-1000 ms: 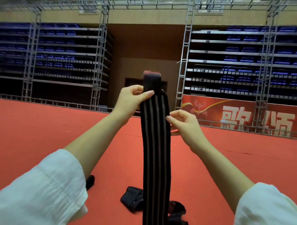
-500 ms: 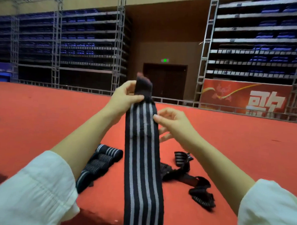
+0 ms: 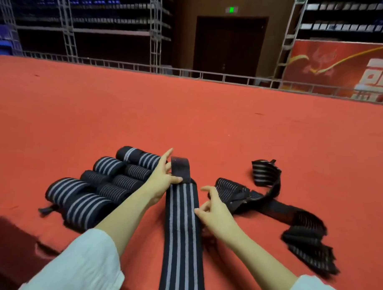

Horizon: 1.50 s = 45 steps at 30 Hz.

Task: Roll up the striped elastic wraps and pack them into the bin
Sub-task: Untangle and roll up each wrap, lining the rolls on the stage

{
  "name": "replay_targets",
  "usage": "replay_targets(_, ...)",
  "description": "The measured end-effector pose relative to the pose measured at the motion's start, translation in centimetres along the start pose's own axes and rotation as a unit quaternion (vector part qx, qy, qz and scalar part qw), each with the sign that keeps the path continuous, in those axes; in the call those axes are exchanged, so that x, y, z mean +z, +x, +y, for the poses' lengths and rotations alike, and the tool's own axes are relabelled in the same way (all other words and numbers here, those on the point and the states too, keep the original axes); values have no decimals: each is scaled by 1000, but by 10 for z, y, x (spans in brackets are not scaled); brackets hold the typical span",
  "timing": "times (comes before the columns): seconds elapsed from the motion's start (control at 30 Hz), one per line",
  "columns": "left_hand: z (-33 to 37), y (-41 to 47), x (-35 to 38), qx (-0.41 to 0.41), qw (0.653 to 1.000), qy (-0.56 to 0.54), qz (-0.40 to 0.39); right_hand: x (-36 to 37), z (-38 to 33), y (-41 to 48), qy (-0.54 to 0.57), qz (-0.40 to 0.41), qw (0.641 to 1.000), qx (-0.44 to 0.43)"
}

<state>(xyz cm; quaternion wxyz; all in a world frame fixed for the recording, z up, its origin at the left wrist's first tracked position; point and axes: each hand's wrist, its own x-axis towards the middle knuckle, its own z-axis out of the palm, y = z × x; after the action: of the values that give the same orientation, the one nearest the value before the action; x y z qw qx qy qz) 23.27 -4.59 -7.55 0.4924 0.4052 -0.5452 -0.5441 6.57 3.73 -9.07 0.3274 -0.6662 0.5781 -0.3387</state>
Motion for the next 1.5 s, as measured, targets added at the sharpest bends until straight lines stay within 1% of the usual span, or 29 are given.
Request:
replay_targets(0.1, -25, 19, 3, -16, 999, 30, 5, 10, 22, 19, -112, -18, 992, -63)
replay_targets(0.17, -44, 29, 3, -16, 997, 73, 8, 17, 36, 28, -181, -33, 979, -82)
replay_targets(0.23, -60, 38, 0, -12, 987, 158, 1, 24, 46, 35, -239, -48, 966, -82)
replay_targets(0.3, -70, 46, -3, -8, 967, 254, -9, 26, 49, 38, -277, -63, 955, -80)
replay_targets(0.37, -75, 53, -3, -3, 940, 341, -32, 25, 51, 42, -294, -74, 949, -80)
replay_targets(0.43, -76, 56, 1, -8, 892, 445, -74, 23, 52, 45, -297, -81, 948, -78)
replay_targets(0.5, -73, 55, 6, -39, 848, 515, -118, 20, 49, 45, -291, -93, 949, -79)
replay_targets(0.57, -67, 54, 7, -80, 816, 552, -154, 11, 43, 42, -292, -91, 948, -86)
replay_targets(0.63, -59, 54, 8, -99, 781, 593, -172, -13, 38, 44, -289, -44, 952, -95)
replay_targets(0.67, -56, 55, 10, -95, 769, 612, -161, -31, 37, 46, -281, 11, 955, -96)
replay_targets(0.7, -53, 57, 14, -72, 770, 620, -134, -53, 39, 50, -273, 81, 955, -86)
replay_targets(0.73, -51, 59, 21, -29, 786, 610, -95, -79, 43, 53, -269, 151, 950, -57)
replay_targets(0.77, -47, 60, 30, 26, 814, 577, -57, -104, 46, 55, -261, 208, 943, -8)
replay_targets(0.8, -43, 60, 42, 77, 843, 531, -33, -128, 50, 55, -251, 241, 935, 60)
replay_targets(0.83, -38, 60, 57, 110, 867, 485, -34, -146, 56, 54, -240, 245, 930, 133)
replay_targets(0.87, -34, 60, 73, 124, 879, 456, -62, -156, 62, 52, -232, 225, 926, 197)
replay_targets(0.9, -33, 61, 89, 127, 882, 443, -101, -161, 68, 51, -219, 189, 928, 236)
replay_targets(0.93, -35, 61, 104, 115, 879, 439, -142, -160, 72, 48, -187, 155, 938, 248)
replay_targets(1.0, -45, 64, 125, 66, 869, 448, -200, -152, 82, 43, -101, 119, 964, 217)
replay_targets(1.03, -52, 66, 130, 49, 864, 456, -207, -151, 88, 41, -86, 120, 970, 192)
replay_targets(1.07, -59, 67, 132, 43, 866, 460, -193, -152, 91, 39, -84, 125, 974, 170)
replay_targets(1.13, -69, 64, 135, 50, 880, 452, -136, -159, 97, 36, -59, 142, 977, 147)
replay_targets(1.2, -76, 61, 141, 65, 885, 451, -95, -169, 102, 32, -33, 154, 977, 142)
replay_targets(1.33, -79, 59, 152, 89, 889, 447, -40, -179, 109, 24, -27, 165, 975, 147)
replay_targets(1.37, -77, 59, 156, 91, 887, 451, -32, -179, 108, 21, -64, 172, 972, 147)
replay_targets(1.4, -75, 58, 160, 95, 880, 464, -30, -179, 108, 18, -141, 179, 964, 139)
replay_targets(1.43, -72, 58, 164, 104, 871, 478, -36, -178, 110, 15, -231, 192, 947, 115)
replay_targets(1.47, -69, 57, 166, 116, 868, 481, -50, -176, 110, 11, -300, 213, 927, 70)
replay_targets(1.5, -67, 55, 168, 128, 871, 469, -71, -173, 108, 7, -336, 226, 914, 3)
